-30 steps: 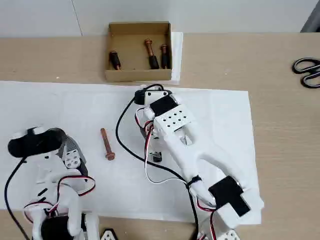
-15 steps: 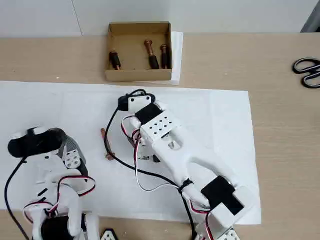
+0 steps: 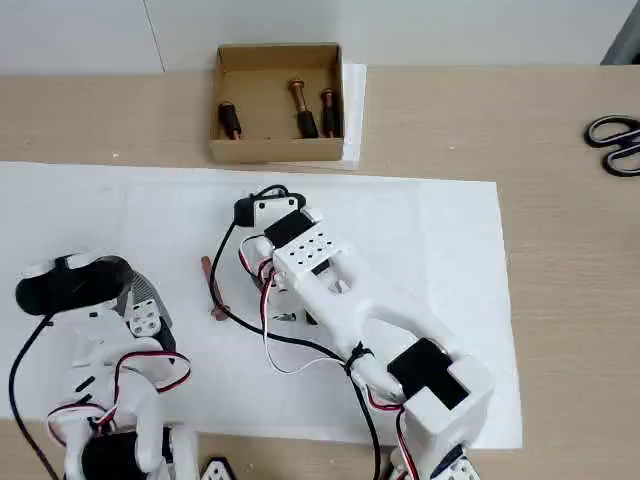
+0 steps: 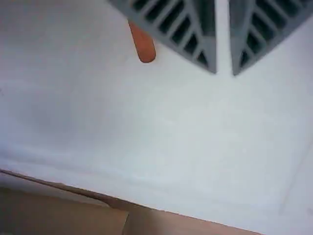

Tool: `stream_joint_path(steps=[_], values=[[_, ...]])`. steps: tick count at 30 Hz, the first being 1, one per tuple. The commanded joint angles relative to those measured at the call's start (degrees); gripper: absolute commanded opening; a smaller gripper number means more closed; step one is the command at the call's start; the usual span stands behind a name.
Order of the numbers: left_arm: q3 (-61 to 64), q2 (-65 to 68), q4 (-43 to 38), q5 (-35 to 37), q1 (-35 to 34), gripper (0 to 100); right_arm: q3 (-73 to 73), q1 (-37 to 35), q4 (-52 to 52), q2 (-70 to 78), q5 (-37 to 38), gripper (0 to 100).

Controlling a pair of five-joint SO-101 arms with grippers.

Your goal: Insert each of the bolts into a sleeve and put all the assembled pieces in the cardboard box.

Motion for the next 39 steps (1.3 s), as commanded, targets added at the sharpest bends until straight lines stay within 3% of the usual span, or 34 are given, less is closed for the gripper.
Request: stream_joint_path(steps=[1, 10, 16, 35, 39], values=[[-2.1, -0.5, -1.2, -0.4, 0.3, 1, -0.4, 0.6, -1.3, -0.4, 0.7, 20.8], [-2.1, -0.5, -1.2, -0.5, 0.3, 1, -0.3, 5.2, -1.1, -0.3, 0.7, 20.8], [-2.1, -0.5, -1.2, -4.1, 0.0, 1, -0.3, 4.8, -1.4, -0.3, 0.7, 20.8], [-2.2, -0.5, -1.3, -4.0, -0.1, 1, -0.3, 2.3, -0.9, 5.1, 0.6, 20.6], [-2.2, -0.5, -1.3, -4.0, -0.1, 1, -0.3, 2.2, -0.9, 5.0, 0.6, 8.3]])
